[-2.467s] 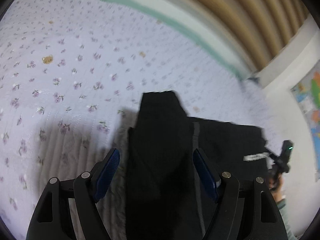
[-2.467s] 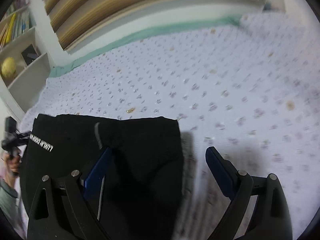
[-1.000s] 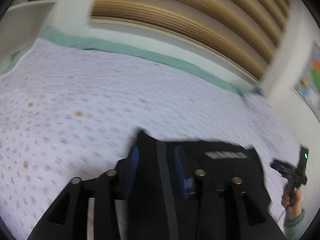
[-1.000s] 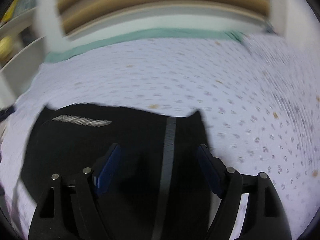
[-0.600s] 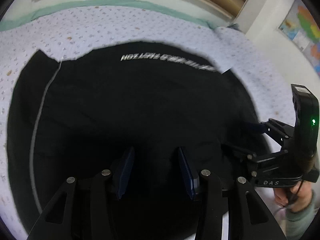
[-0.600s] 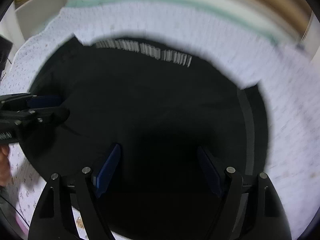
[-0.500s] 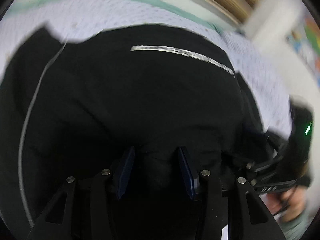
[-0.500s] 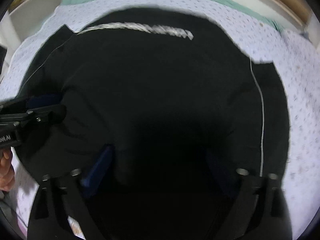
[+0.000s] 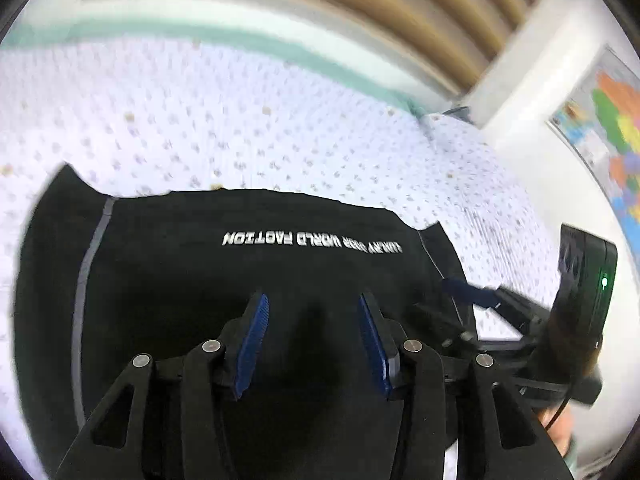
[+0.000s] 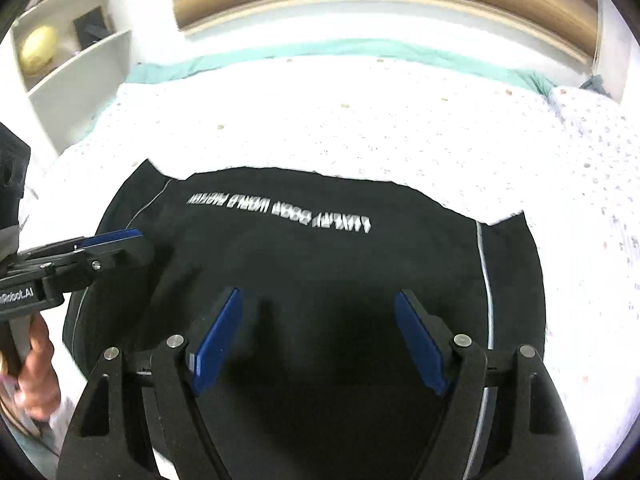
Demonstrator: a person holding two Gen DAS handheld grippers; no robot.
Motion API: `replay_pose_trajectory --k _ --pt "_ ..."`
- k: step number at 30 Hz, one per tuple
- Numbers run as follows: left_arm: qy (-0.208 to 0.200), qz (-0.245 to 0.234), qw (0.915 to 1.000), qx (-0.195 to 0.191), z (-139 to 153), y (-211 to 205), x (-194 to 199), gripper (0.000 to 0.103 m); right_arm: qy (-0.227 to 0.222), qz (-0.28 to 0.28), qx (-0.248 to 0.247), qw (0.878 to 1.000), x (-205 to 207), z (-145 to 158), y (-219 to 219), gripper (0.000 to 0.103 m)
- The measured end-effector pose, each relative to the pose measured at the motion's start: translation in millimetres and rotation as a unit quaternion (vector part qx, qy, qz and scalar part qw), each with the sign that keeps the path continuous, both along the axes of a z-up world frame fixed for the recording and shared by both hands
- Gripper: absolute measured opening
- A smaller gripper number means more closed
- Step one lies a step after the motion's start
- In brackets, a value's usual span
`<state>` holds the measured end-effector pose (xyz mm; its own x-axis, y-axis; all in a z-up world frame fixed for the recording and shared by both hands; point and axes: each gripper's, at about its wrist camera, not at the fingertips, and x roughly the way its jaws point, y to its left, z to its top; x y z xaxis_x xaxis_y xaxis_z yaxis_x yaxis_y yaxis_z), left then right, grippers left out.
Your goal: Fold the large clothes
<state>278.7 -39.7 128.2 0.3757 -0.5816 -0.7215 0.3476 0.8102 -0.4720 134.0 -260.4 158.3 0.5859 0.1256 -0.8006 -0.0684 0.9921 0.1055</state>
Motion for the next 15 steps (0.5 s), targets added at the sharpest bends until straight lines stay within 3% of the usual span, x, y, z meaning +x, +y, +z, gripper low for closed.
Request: replay_pose_trajectory --k 4,7,10,13,15 --pt "0.114 -0.003 0.9934 0.014 -67 -14 52 0.047 0.100 -0.032 0.036 0.994 52 -54 -9 0.079" --pt "0.131 -0.002 0.9909 -0.031 -77 -3 56 0.047 0.099 -0.045 0.033 0.994 54 -71 -6 0.080" --pt "0.110 0.003 0.9924 -0.054 -70 12 42 0.043 0.072 -0.041 0.022 0.996 40 -62 3 0.079" --pt "0.078 -0.007 0.9955 -0.053 -50 23 9 0.043 0.053 -0.039 0.055 0.996 12 -35 -3 0.078" --pt "0.027 -0.018 0.9987 -0.040 -25 35 -29 0.043 0.040 -0.023 0.083 0.995 -15 -15 -3 0.078"
